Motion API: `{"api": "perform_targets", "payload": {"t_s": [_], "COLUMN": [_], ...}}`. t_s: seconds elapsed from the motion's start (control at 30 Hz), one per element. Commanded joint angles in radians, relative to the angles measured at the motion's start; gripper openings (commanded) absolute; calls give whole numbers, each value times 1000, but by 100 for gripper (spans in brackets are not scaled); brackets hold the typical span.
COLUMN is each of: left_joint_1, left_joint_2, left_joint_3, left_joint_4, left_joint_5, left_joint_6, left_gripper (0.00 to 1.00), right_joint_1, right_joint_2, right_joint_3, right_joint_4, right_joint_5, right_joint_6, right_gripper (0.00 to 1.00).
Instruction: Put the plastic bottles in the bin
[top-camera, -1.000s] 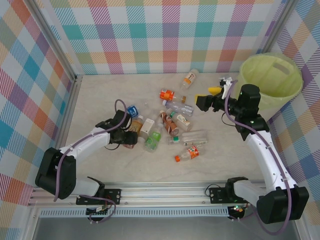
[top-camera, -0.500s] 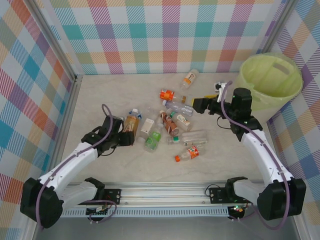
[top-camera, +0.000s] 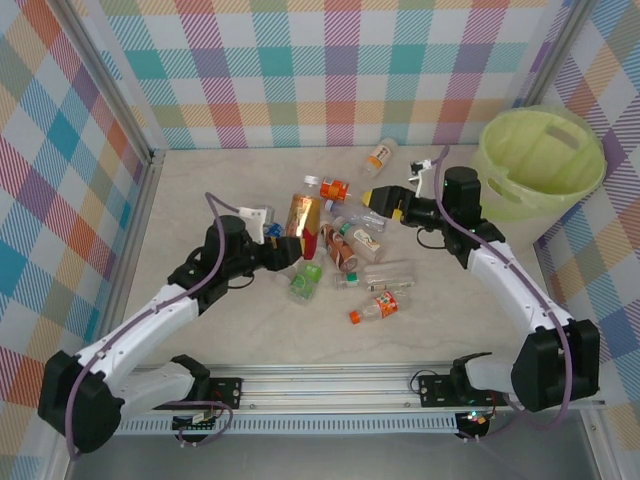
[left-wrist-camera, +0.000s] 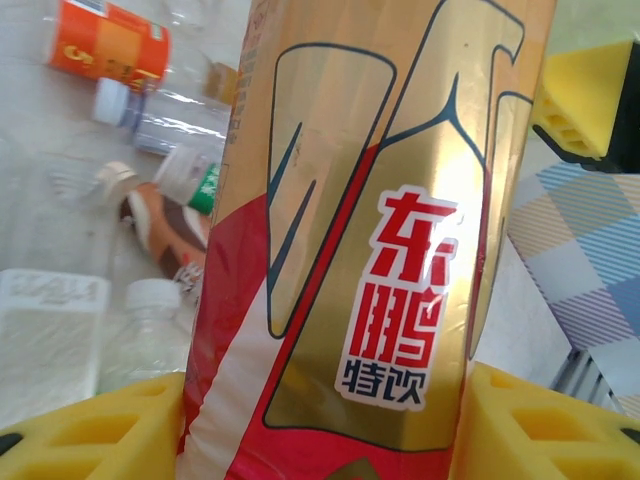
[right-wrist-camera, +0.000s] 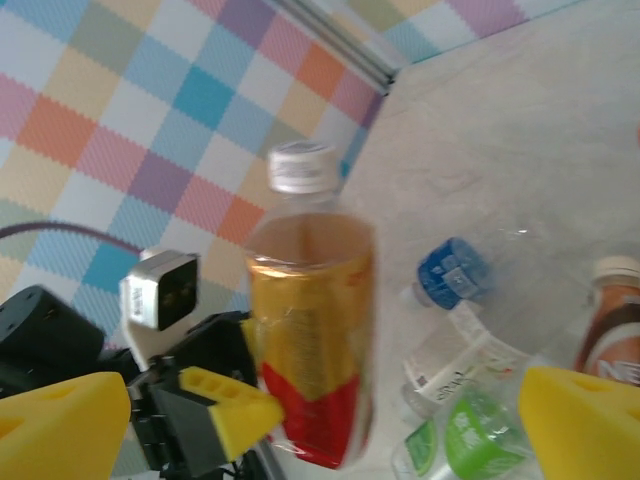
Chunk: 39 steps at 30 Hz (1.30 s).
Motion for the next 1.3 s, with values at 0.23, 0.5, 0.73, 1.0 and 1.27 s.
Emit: {"api": "perform_targets", "payload": {"t_s": [0.23,0.5,0.73,1.0,1.27], "left_joint_1": [-102,-128,-136,-135,-133], "left_joint_2": [99,163,204,197,63], "left_joint_3": [124,176,214,230,124], "left_joint_4": [140,97,72,24,73], "left_joint_5": [-17,-9,8,26,-178], "left_joint_6": [60,109,126,127,108], "left_gripper": [55,56,59,99,100], "right_joint_1": [93,156,159,159,125], "right_joint_2": [72,139,141,102,8], "right_joint_3": [136,218,205,182,179], "right_joint_4": [-150,-228,-226,-223,-332], "right_joint_5": [184,297,310,361,520], "right_joint_6": [-28,-87,-98,-119,-193], "right_gripper": [100,98,69,62,60]}}
